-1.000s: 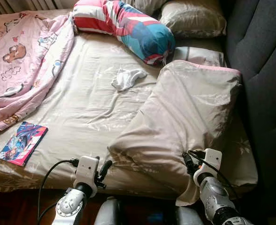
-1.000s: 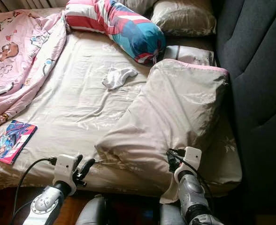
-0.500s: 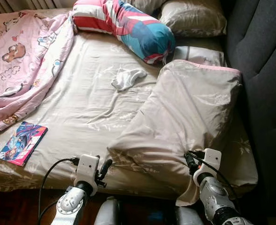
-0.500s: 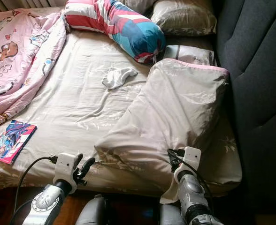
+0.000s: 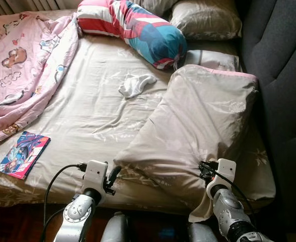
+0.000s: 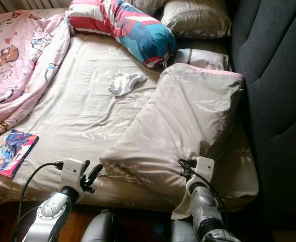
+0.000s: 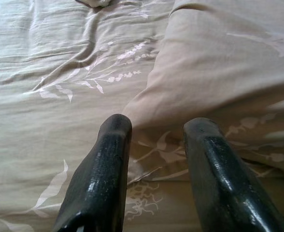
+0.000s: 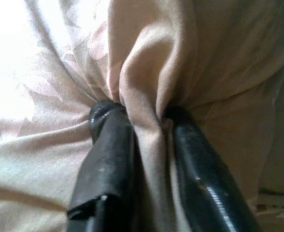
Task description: Clean up the room
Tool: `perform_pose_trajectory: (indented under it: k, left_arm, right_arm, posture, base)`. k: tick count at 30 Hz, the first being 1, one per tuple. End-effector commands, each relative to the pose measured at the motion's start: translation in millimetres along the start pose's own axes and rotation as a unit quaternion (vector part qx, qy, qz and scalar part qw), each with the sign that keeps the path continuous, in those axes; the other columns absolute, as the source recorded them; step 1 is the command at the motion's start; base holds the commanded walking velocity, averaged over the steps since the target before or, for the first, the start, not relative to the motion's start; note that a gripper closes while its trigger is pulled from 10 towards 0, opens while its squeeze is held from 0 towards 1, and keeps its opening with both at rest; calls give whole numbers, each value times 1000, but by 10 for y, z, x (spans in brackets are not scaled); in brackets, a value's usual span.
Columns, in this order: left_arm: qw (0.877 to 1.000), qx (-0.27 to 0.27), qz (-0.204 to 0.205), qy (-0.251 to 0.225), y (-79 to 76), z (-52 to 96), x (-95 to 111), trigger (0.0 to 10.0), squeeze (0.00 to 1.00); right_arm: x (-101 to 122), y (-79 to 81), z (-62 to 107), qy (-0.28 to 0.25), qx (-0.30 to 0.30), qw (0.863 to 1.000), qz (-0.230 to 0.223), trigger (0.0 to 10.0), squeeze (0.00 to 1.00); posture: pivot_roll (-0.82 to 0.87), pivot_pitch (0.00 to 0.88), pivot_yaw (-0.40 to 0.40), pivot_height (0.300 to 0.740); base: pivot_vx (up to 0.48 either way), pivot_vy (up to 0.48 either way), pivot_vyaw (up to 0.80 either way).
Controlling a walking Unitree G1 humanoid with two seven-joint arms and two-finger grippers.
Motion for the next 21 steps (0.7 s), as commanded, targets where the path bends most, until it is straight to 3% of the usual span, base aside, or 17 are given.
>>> perform_pose_trajectory:
  k: [1,8,9,11,13,15,21]
  left_arm:
    - [1000,8,-5,17,46,36,-99,10000,0]
    - [1000,12,-5,16,64,6,-94,10000,0]
    - [1000,13,-5,16,64,-9,-98,10000,0]
    - [1000,13,-4,16,62,-23,-100,10000,0]
    - [1000,15,-2,15,54,-39,-100,10000,0]
    - [1000,15,-1,14,47,-45,-99,10000,0]
    - [1000,15,-1,14,47,-45,-99,10000,0]
  right_arm:
    - [-344,1,78,67,-4,998,-5,0,0]
    - [-270,-220,75,58,-59,996,-18,0,0]
    - [-194,-377,77,47,-98,994,-20,0,0]
    - [-138,-498,85,39,-127,991,-26,0,0]
    - [-1,-799,129,15,-186,982,-33,0,0]
    - [54,-945,164,6,-211,977,-28,0,0]
    - [54,-945,164,6,-211,977,-28,0,0]
  posture:
    - [22,207,95,659]
    - [6,187,92,659]
    - [-2,179,88,659]
    - [-7,177,85,659]
    - [-16,173,79,659]
    - [-21,173,77,659]
    - [-21,173,77,659]
  base:
    - [0,0,0]
    - [0,0,0]
    - [0,0,0]
    - [0,0,0]
    - [0,0,0]
    - [0,0,0]
    - [0,0,0]
Point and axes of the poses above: a point about 5 cm out from each wrist's last joint towards the gripper, its own z axis pointing back from the gripper into the wrist, its own x axis along the axis of the wrist's last joint, y = z × x, the point moved 3 cm from there along -z, pointing out of the wrist towards the gripper, and after that the axes turned 4 degrees about z, right-handed, at the moved point
